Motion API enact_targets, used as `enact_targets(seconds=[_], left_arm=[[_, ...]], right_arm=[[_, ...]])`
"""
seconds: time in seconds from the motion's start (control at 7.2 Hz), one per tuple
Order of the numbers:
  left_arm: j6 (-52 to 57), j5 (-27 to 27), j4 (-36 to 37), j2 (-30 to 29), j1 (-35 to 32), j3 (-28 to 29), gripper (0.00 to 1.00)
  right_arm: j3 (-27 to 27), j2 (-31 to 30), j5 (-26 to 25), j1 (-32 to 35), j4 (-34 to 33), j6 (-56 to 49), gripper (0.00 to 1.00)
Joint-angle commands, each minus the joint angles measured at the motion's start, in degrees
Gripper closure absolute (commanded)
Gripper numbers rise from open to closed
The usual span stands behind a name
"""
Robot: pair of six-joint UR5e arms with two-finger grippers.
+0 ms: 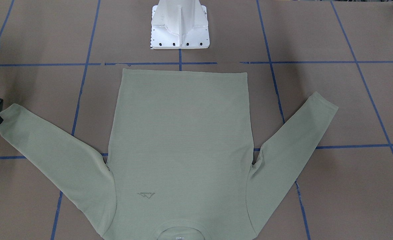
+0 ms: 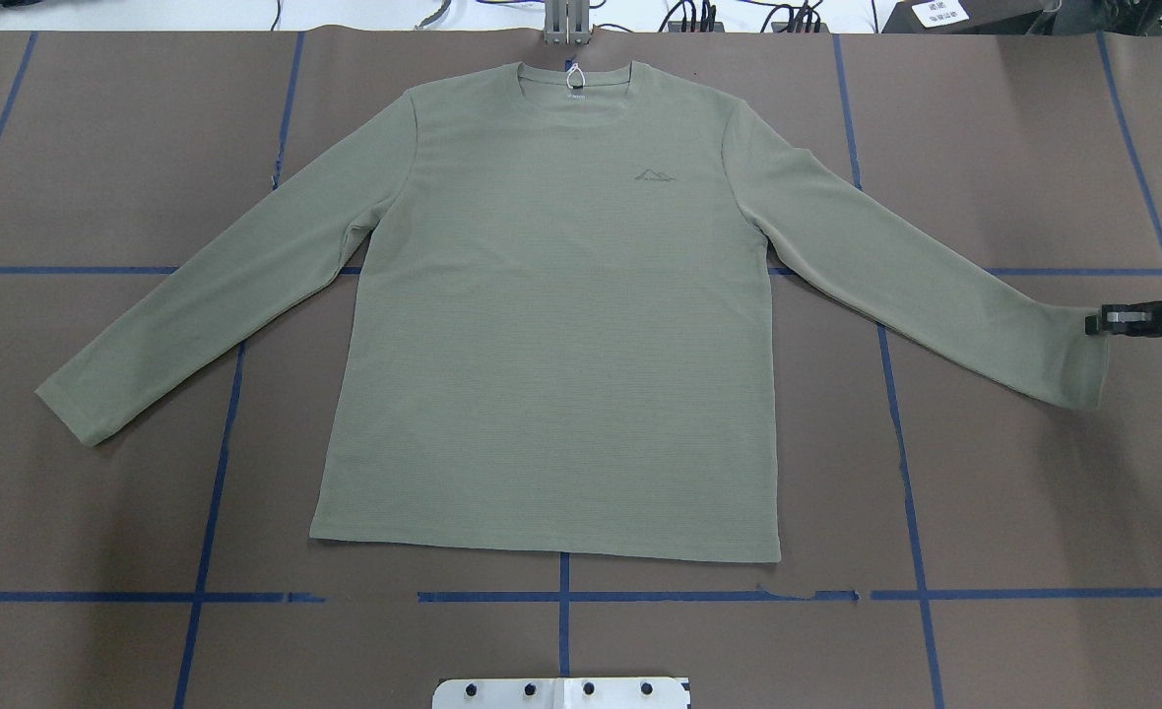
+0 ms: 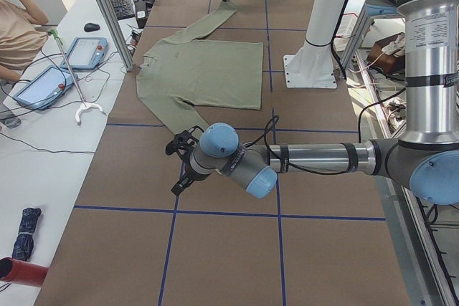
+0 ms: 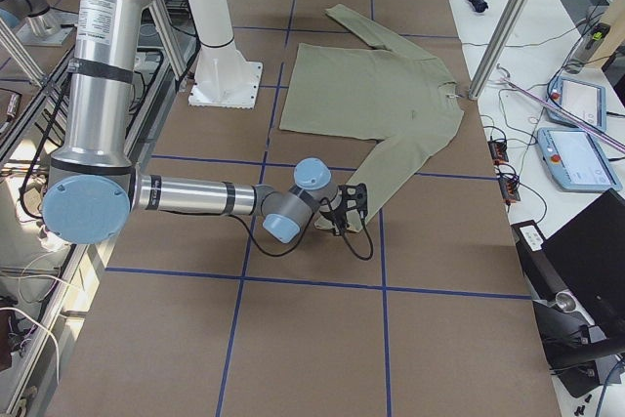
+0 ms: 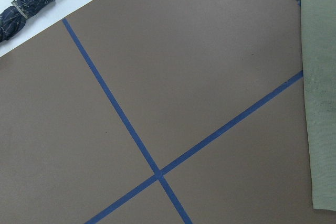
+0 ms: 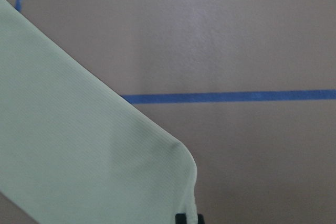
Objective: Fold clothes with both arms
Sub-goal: 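Lift the held sleeve and carry it across the shirt body toward the left gripper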
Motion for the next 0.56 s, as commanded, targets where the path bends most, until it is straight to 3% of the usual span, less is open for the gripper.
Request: enact_targets(seconds=[0.0,0.14,0.42], left_arm=[[-0.1,0.07,-0.18,0.07,0.0,-0.02,0.0],[-0.1,0.07,-0.18,0.07,0.0,-0.02,0.0],[-0.19,0.07,-0.26,0.07,0.0,-0.02,0.0]], right_arm=[[18.52,4.43,-0.9,0.33,-26.58,4.87,1.0],[20.5,10.73,-2.12,-0.02,-34.96,9.16,1.0],[18.08,28.53,-8.07,-7.09,-49.47,19.34,1.0]])
